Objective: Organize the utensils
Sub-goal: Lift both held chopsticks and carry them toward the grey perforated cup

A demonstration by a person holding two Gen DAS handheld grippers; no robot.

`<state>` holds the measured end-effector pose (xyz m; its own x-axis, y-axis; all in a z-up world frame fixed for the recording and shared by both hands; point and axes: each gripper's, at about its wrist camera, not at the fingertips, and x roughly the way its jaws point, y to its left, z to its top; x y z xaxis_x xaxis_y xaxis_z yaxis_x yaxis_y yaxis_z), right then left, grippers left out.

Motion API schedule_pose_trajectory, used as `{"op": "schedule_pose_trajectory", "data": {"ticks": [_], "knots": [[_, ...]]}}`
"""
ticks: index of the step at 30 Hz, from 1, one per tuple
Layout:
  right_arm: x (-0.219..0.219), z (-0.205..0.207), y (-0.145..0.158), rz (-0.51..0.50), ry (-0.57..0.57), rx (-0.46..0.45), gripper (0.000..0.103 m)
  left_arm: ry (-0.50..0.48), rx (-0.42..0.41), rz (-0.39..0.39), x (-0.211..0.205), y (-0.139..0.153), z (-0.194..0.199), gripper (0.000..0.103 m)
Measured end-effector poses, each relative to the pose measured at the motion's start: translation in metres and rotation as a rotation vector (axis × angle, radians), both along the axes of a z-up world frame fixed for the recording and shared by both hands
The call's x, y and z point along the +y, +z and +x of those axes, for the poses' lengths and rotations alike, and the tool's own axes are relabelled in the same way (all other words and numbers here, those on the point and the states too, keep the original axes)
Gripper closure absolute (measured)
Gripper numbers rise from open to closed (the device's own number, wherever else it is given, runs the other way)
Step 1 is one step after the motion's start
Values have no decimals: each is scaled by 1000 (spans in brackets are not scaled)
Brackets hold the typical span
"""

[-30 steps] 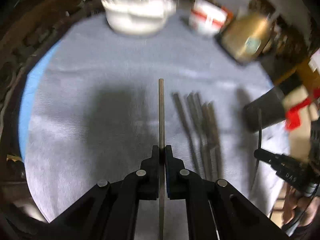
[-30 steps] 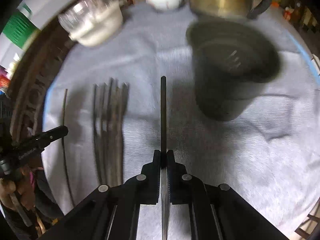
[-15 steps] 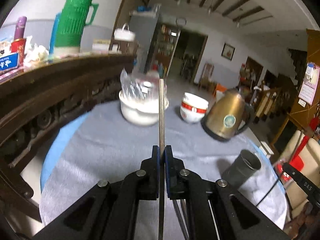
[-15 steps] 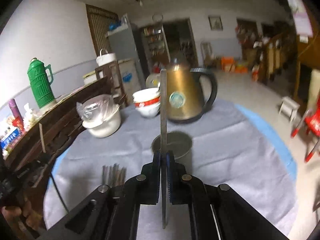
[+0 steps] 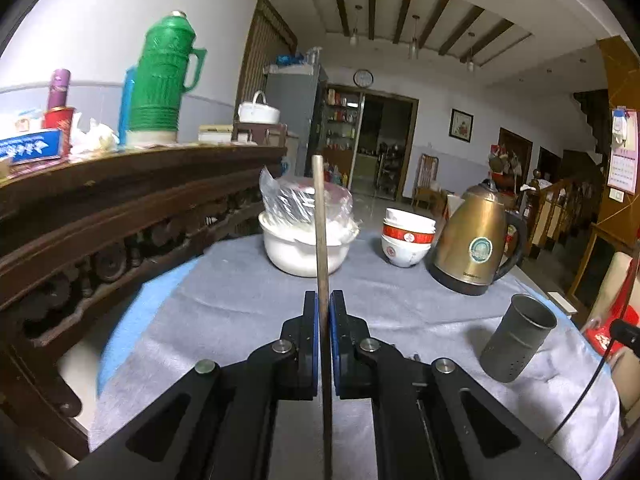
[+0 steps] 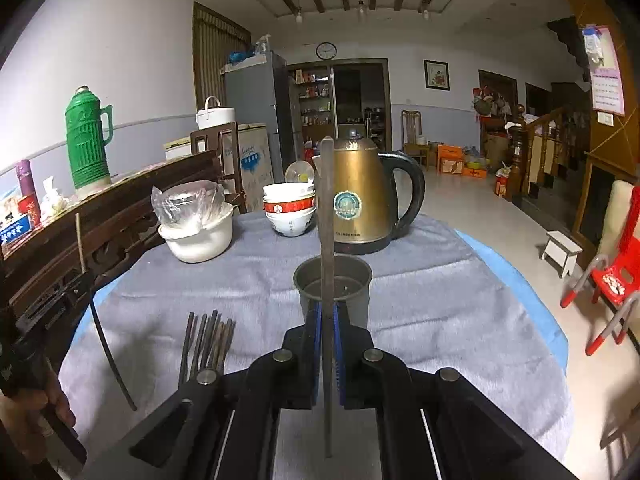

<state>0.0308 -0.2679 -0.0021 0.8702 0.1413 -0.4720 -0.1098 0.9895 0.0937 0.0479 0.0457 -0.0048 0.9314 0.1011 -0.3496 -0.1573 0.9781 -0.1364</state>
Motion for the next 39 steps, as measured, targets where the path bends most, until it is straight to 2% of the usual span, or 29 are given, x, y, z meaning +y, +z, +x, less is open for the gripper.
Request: {"op": "schedule_pose_trajectory", "data": {"ticks": [7,16,25,30,39], "knots": [[-3,-29,0,10,0,-8,97,-22,-30,-10,0,5,-40,97],[-19,-70,-3,43,-28,5,96,-54,-27,-28,-4,6,-85,97],[-26,-67,12,79,-35,-30,97,-78,-57,-57,-6,22,-83,98],[-31,-66,28,109,-30,-63,97,-104,-79,-121,-6,38,-81,98],[-41,-54,77,159,-7,-170,97,-251,-109,-233,-31,76,-48,98]]}}
